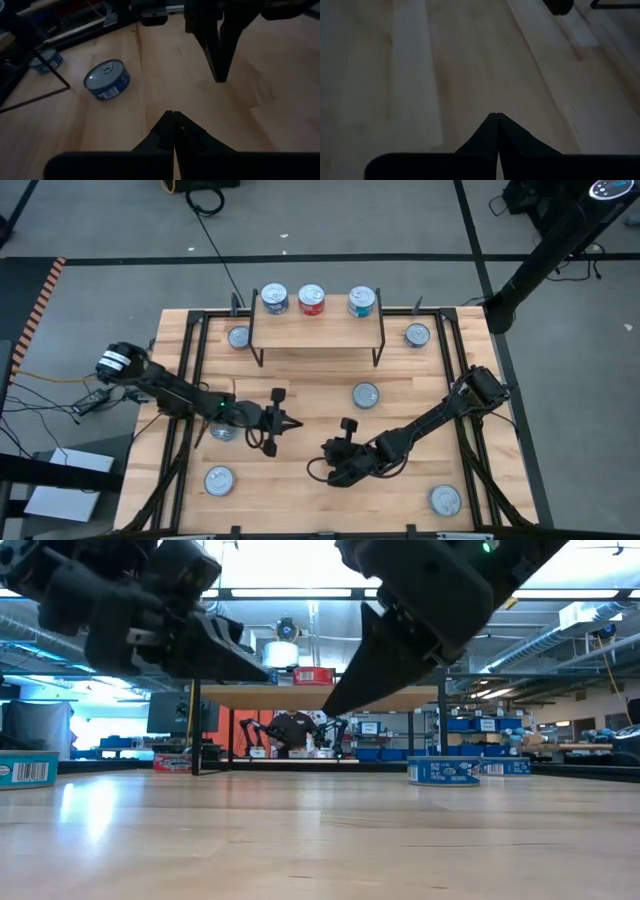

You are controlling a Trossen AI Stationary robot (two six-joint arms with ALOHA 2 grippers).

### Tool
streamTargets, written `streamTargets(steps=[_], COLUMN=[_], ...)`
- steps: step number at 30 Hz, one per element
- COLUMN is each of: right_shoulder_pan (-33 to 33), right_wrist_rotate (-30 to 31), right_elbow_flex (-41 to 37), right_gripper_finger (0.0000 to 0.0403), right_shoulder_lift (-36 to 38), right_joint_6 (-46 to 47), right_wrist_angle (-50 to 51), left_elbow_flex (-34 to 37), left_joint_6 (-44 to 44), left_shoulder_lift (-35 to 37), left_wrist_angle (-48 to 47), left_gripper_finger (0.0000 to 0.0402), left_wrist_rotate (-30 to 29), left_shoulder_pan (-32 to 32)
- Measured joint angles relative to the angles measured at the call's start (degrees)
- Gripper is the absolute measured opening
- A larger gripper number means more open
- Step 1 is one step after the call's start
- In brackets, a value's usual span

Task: Stack canned seafood by type on shelf
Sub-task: Put the yellow blue tuna can on the shelf aligned with the other yellow blue tuna cans

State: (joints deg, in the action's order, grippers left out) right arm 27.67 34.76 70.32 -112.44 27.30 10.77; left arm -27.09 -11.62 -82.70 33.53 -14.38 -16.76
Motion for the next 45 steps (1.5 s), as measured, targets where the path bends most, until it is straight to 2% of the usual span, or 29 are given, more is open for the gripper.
streamTargets(steps=[9,21,33,37,45], right_shoulder_pan=[-0.96,-2.08,-2.06,-2.01,-0.35], right_wrist_rotate=[0.12,0.11,-0.08,-0.09,0.44], right_elbow_flex=[-2.65,-2.88,-2.88,-2.88,-2.88], right_gripper_finger=[0.0014,0.0016,0.0011,0.0008,0.0007], right_shoulder_lift=[0.0,-0.02,-0.02,-0.02,0.79], right_joint_6=[1.63,5.54,4.55,3.79,0.63], right_wrist_angle=[-0.86,-1.21,-3.46,-3.44,-2.56], left_elbow_flex=[-0.02,-0.11,-0.11,-0.73,-8.86], left_joint_6=[0.25,2.69,2.5,1.54,1.45], left_shoulder_lift=[-5.52,-5.85,-5.85,-5.83,-4.17], left_wrist_angle=[3.42,7.73,7.12,3.3,-14.91], left_gripper_finger=[0.0006,0.0006,0.0006,0.0006,0.0006], left_wrist_rotate=[0.33,7.18,5.91,5.89,5.71], left_shoulder_pan=[0.67,0.67,0.71,0.71,-1.05])
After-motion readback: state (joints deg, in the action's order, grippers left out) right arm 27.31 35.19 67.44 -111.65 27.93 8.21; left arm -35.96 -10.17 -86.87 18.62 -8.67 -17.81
